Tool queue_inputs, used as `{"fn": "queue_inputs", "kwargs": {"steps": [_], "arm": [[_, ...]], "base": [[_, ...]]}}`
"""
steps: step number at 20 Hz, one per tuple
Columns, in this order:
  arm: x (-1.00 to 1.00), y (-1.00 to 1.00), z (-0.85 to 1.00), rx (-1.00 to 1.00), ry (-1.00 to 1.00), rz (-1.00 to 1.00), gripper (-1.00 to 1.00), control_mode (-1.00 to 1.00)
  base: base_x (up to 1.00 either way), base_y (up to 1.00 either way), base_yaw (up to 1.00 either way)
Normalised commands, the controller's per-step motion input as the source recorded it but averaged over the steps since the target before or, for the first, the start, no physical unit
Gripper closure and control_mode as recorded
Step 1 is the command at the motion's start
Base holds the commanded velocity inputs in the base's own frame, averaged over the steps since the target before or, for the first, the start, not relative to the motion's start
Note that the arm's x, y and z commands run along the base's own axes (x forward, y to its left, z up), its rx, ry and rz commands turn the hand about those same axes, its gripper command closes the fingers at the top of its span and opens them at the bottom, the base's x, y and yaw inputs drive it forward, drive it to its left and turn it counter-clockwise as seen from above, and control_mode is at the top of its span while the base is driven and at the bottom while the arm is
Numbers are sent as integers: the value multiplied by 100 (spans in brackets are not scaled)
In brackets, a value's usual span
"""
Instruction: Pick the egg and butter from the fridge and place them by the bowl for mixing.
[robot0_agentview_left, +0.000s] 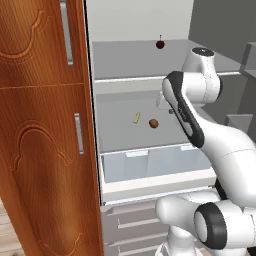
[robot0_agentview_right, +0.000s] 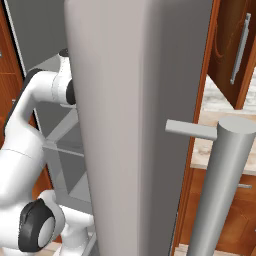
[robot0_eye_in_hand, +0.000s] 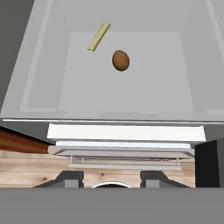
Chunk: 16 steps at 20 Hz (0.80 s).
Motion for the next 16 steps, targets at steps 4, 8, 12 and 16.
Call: {"fn": "queue_inputs", "kwargs": {"steps": [4, 8, 12, 16], "arm": [[-9, -5, -2, 0, 0, 0, -100, -100], [-15, -10, -17, 0, -4, 0, -100, -100], [-10, -2, -32, 3, -14, -1, -100, -100], [-1, 0, -39, 13, -5, -6, -100, -100]], "base": [[0, 0, 0], [0, 0, 0], [0, 0, 0], [0, 0, 0]]}}
